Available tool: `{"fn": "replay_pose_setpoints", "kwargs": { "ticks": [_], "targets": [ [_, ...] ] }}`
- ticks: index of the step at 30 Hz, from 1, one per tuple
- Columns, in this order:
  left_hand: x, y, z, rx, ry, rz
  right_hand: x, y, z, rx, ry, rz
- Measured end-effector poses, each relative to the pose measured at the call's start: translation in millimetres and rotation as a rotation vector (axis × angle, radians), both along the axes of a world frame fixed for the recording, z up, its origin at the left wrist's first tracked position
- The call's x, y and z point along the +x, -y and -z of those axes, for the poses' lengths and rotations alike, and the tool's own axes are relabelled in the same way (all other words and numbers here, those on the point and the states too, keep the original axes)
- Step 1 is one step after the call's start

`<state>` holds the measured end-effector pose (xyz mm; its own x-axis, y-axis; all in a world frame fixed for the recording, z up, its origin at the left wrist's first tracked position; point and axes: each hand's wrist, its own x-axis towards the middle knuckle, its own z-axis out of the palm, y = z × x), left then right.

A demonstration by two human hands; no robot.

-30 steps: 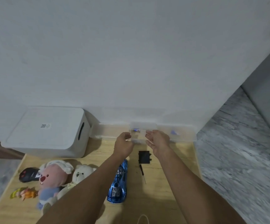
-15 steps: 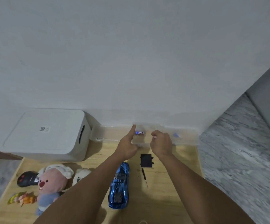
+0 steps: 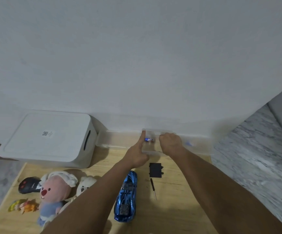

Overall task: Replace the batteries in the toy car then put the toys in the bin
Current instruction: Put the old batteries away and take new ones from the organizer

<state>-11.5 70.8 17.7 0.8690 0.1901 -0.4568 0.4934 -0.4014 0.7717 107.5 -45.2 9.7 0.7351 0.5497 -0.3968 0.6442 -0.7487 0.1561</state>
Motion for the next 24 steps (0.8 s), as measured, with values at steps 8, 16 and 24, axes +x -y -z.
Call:
{"fn": "replay_pose_setpoints", "kwargs": {
  "ticks": [8,16,24],
  "targets": [
    [2.3,-0.5,-4.9,-0.077,-0.04,-0.013,2.7,-3.8,3.2,-0.051,0.028,-0.095],
    [2.6,-1.9,-7.3,-0.123,-0.069,-0.017,4.6,-3.7,2.6,-0.097,0.046,-0.147],
    [4.5,0.1,-7.7,-0.105,-0.088,0.003,5.8,5.6,7.6,-0.039,0.038,-0.178]
  ]
}}
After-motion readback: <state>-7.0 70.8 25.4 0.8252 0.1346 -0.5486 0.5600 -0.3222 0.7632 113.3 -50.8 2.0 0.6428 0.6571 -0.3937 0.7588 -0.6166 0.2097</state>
